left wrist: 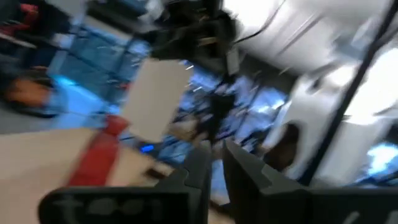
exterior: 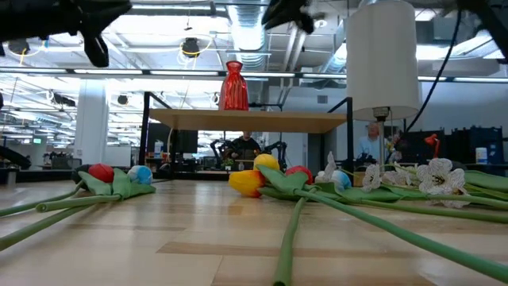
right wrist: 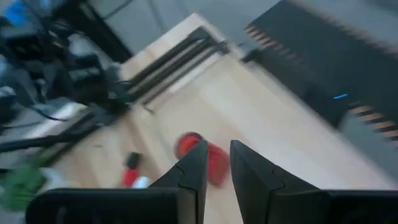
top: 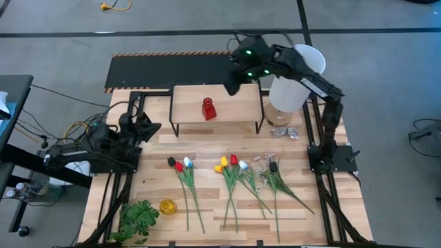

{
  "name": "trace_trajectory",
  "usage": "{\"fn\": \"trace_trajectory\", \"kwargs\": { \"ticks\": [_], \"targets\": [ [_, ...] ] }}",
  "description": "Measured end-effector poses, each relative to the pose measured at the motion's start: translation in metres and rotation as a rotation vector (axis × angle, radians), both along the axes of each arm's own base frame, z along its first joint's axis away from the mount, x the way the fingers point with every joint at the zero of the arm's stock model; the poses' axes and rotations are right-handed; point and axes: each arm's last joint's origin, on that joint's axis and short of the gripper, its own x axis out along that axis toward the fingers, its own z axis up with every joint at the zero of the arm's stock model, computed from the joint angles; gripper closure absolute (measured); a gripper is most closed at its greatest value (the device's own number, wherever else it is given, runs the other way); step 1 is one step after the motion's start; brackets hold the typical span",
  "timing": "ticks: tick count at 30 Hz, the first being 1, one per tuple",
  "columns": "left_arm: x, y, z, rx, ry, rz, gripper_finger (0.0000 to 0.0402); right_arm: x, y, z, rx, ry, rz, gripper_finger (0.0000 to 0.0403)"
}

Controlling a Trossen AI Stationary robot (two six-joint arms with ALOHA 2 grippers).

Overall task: Pick and place flowers into a vace then onto a shelf
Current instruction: Put the red flower vase on the shelf

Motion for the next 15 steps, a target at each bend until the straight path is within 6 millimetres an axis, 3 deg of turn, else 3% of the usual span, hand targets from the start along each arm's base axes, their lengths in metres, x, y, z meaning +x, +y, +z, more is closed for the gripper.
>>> {"fn": "trace_trajectory", "kwargs": {
  "ticks": [7,15],
  "targets": [
    [0.023,0.006,0.031,0.126,0.259,0.134,0.0292,-0.040,0.045,0.030,-0.132,0.061,-0.049,0.0342],
    [0.072,0.020,0.058,0.179,0.553,0.241,0.0199,-0.071,0.098,0.043,-0.252,0.142,-0.092,0.0342]
  ]
}}
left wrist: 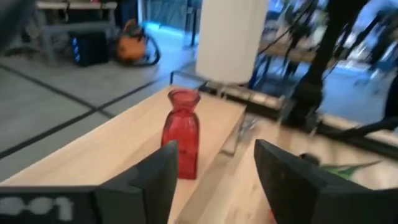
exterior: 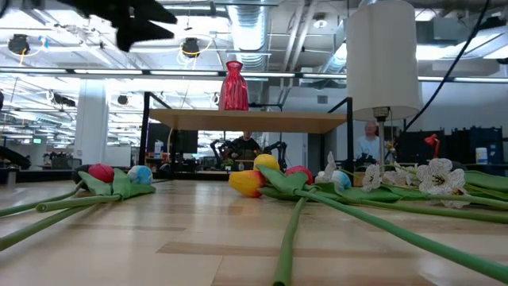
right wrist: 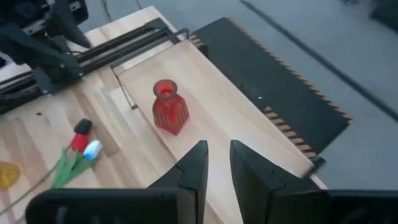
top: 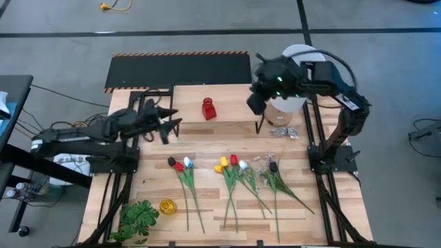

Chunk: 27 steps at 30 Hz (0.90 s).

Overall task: Pick and place flowers into a vace then onto a shelf
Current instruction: Put the red flower vase on the shelf

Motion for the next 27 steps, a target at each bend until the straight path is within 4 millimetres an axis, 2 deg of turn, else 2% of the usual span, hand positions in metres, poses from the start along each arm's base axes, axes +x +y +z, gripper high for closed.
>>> {"fn": "trace_trajectory", "kwargs": {
  "ticks": [7,15,21,27],
  "targets": [
    [0.043,0.022,-0.003,-0.023,0.119,0.031,0.0174,-0.030,0.049,0.008,-0.057,-0.017,-0.059,0.0342],
    [0.065,0.040,-0.010,-0.029,0.101,-0.029,0.0172,-0.060,0.102,0.002,-0.098,-0.120,-0.037,0.0342],
    [0.078,0.051,-0.019,-0.002,0.117,-0.021,0.0172,-0.079,0.127,-0.017,-0.115,-0.173,-0.046,0.0342],
    [0.084,0.058,-0.023,0.028,0.105,-0.008,0.0172,-0.082,0.139,-0.033,-0.113,-0.173,-0.050,0.0342]
  ]
}}
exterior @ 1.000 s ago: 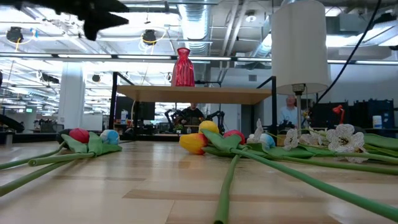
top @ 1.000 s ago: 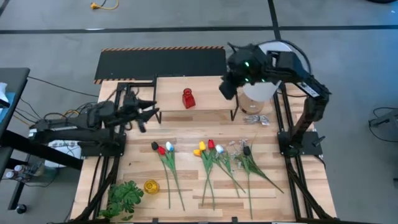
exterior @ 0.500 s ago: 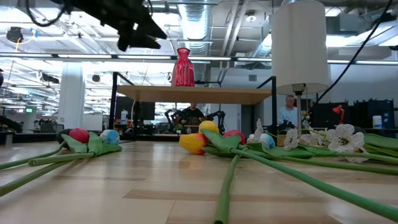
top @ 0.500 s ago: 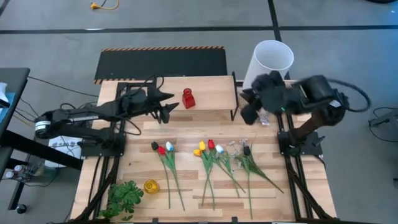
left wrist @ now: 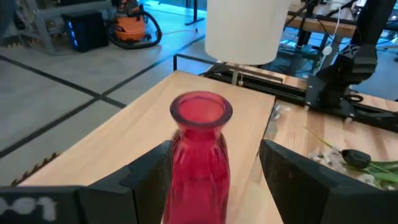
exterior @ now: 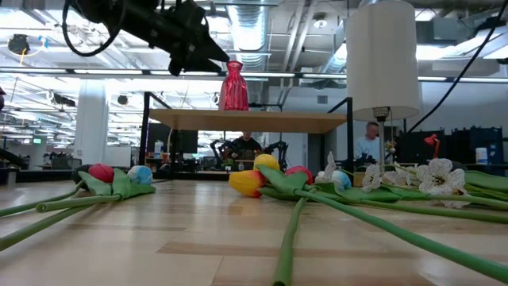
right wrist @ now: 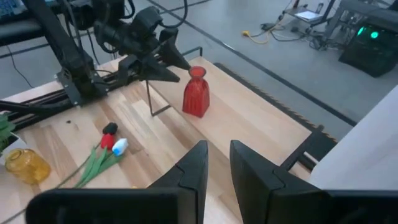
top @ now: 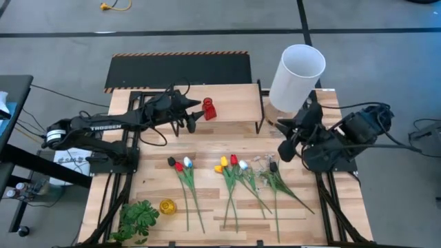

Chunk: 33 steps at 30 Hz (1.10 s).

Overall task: Pick and place flowers into a vace then onto a shelf
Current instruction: Put the red flower vase on the shelf

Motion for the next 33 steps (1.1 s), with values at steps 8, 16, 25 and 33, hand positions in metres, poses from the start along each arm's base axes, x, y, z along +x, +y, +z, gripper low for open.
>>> {"fn": "trace_trajectory", "kwargs": {
  "ticks": [8,16,25,33],
  "targets": [
    [0.009,0.010,-0.009,-0.004,-0.008,0.010,0.0172,0.002,0.001,-0.002,-0.003,0.004,-0.002,0.0342],
    [0.016,0.013,-0.008,-0.001,-0.043,-0.014,0.0172,0.002,0.001,-0.002,-0.005,0.002,-0.004,0.0342],
    [0.016,0.018,-0.001,0.014,-0.030,0.011,0.0172,0.002,0.001,-0.002,-0.005,0.002,-0.004,0.0342],
    [0.016,0.018,-0.001,0.009,-0.032,0.002,0.0172,0.002,0.001,-0.002,-0.005,0.002,-0.004,0.0342]
  ]
}}
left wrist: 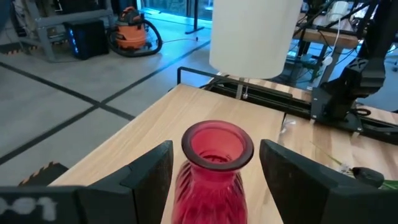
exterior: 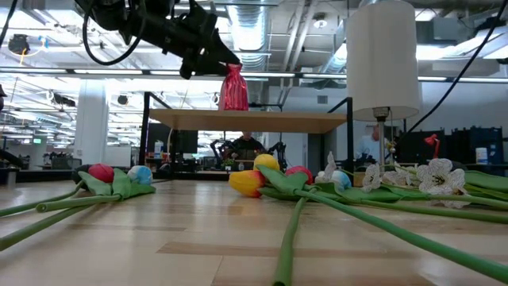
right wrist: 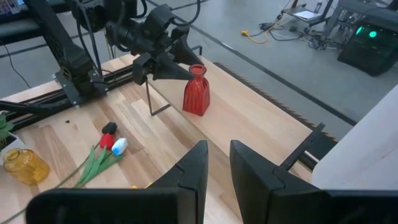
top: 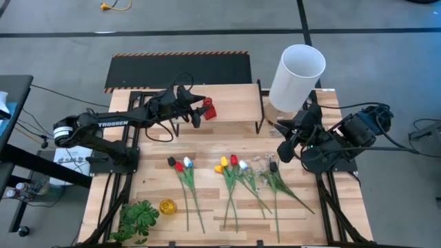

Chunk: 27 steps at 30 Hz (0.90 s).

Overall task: Pick and place flowers into a vace then onto a shelf
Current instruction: Put the red flower vase on the shelf

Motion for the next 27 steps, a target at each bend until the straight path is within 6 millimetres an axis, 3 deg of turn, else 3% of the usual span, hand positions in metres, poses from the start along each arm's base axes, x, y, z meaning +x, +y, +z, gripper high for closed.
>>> {"fn": "trace_trajectory", "kwargs": {
  "ticks": [12,21,27],
  "targets": [
    [0.007,0.004,-0.015,-0.040,0.045,0.002,0.0172,0.000,0.000,0.000,0.000,0.001,0.001,0.0342],
    [0.007,0.008,-0.009,-0.004,0.013,0.024,0.0173,0.000,0.000,0.000,0.004,0.004,0.004,0.0342],
    [0.006,0.008,-0.010,0.001,0.024,0.034,0.0214,0.000,0.000,0.000,-0.008,0.013,0.012,0.0342]
  ]
}}
